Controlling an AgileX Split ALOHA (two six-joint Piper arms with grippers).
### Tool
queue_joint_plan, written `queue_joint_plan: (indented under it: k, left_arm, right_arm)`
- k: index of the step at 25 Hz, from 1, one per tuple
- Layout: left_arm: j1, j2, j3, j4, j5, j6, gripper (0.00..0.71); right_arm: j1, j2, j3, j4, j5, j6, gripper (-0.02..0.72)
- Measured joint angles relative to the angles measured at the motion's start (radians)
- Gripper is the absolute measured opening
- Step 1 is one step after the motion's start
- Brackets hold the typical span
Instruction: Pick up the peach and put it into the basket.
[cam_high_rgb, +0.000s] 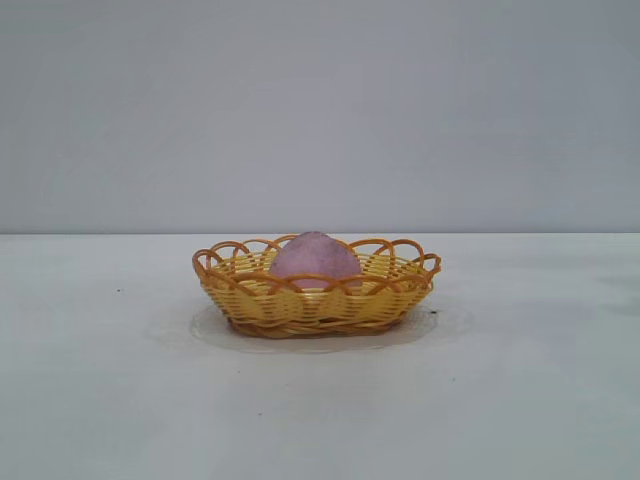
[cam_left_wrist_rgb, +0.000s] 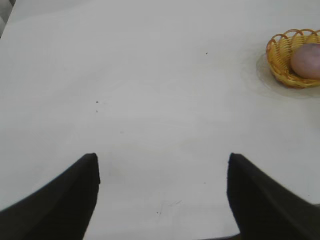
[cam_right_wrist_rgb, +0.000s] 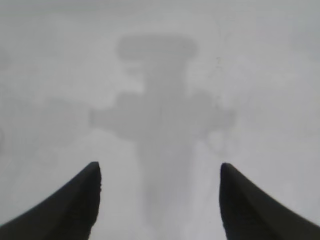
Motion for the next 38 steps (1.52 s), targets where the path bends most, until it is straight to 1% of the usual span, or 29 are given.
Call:
queue_joint_plan:
  k: [4, 9, 17, 23, 29, 35, 38]
  left_arm:
    - [0.000, 0.000, 0.000, 0.000, 0.000, 0.000, 0.519]
    - [0.000, 0.000, 0.000, 0.000, 0.000, 0.000, 0.519]
    - [0.000, 0.000, 0.000, 0.000, 0.000, 0.000, 0.519]
    - [0.000, 0.000, 0.000, 0.000, 0.000, 0.000, 0.519]
    - [0.000, 0.000, 0.000, 0.000, 0.000, 0.000, 0.519]
    - [0.000, 0.000, 0.000, 0.000, 0.000, 0.000, 0.519]
    - [0.000, 0.000, 0.000, 0.000, 0.000, 0.000, 0.519]
  right_arm:
    - [0.000, -0.185, 0.131, 0.000, -0.039, 0.000, 0.435]
    - [0.000, -0.385, 0.263, 0.004, -0.044, 0.000, 0.435]
    - [0.000, -0.701, 0.467, 0.006, -0.078, 0.000, 0.435]
    - [0.000, -0.969, 0.625, 0.006, -0.086, 0.000, 0.435]
    - [0.000, -1.243, 0.758, -0.010, -0.083, -0.002, 0.435]
    - [0.019, -1.446, 0.913, -0.011, -0.086, -0.002, 0.435]
    - [0.019, -1.558, 0.934, -0.011, -0.083, -0.002, 0.435]
